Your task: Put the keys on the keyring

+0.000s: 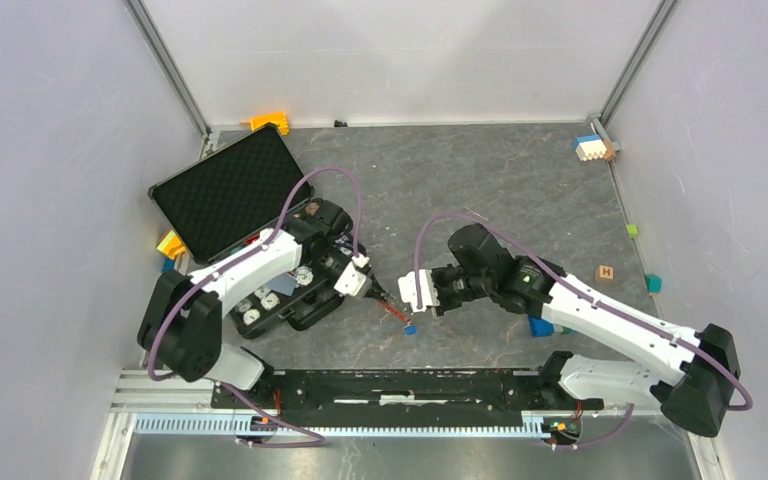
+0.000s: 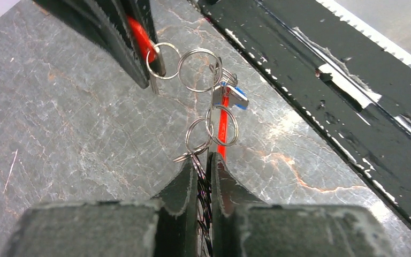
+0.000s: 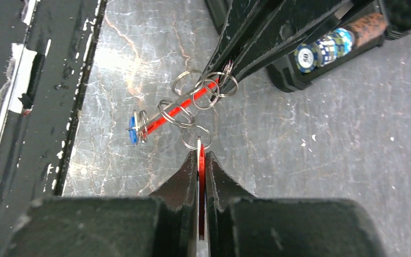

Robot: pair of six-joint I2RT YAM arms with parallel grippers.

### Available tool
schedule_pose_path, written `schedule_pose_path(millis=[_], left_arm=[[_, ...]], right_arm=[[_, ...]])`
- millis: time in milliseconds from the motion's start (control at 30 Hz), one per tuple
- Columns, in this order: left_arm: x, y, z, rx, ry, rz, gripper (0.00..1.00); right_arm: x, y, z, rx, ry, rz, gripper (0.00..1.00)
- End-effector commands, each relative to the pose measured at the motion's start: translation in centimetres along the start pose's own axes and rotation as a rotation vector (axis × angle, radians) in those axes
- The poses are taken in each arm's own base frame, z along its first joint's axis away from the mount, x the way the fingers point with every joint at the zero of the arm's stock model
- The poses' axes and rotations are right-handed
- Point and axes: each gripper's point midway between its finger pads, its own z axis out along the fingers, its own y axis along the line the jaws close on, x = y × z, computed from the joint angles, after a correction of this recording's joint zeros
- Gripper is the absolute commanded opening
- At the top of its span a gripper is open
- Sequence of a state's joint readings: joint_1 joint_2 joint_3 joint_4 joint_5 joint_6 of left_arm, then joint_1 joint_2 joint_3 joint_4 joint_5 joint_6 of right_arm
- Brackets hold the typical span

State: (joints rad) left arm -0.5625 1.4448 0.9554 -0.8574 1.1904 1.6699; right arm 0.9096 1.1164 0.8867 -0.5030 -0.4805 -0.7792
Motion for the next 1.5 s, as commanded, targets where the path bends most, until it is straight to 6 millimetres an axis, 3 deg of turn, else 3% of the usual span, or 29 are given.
schedule_pose_path(millis=[0, 100, 200, 433, 633, 900, 1067, 1267, 1467], left_arm=[[-0.7, 2.0, -0.1, -0.01, -0.02, -0.025, 0.15], [-0.6, 2.9, -0.1, -0.013, -0.018, -0.053, 0.32], [-0.7, 3.7, -0.4, -0.023, -0.016, -0.068, 0.55], [-0.6, 5.4, -2.2, -0.083, 0.037, -0.14, 0.75], [-0.3, 5.2, -4.3, -0.144, 0.1, -0.133, 0.88], [1.2, 8.0, -8.0, -0.442, 0.23, -0.236, 0.95], [1.5, 7.8, -9.2, -0.508, 0.299, -0.255, 0.96], [0.4, 6.4, -7.4, -0.45, 0.186, -0.228, 0.92], [0.5, 6.7, -4.9, -0.388, 0.101, -0.142, 0.93]], right_arm=[[-1.2, -2.6, -2.2, 0.138, 0.016, -0.032, 0.0], [-0.8, -3.1, -2.5, 0.173, 0.059, -0.04, 0.0], [-0.4, -3.7, -3.0, 0.21, 0.112, -0.059, 0.0], [0.8, -4.9, -3.5, 0.263, 0.236, -0.091, 0.0], [1.0, -6.3, -3.6, 0.295, 0.293, -0.101, 0.0], [0.8, -8.9, -2.5, 0.33, 0.342, -0.108, 0.0], [0.4, -9.4, -2.1, 0.332, 0.339, -0.111, 0.0], [-0.2, -9.2, -2.0, 0.323, 0.311, -0.082, 0.0], [-1.1, -8.6, -1.9, 0.308, 0.257, -0.051, 0.0]])
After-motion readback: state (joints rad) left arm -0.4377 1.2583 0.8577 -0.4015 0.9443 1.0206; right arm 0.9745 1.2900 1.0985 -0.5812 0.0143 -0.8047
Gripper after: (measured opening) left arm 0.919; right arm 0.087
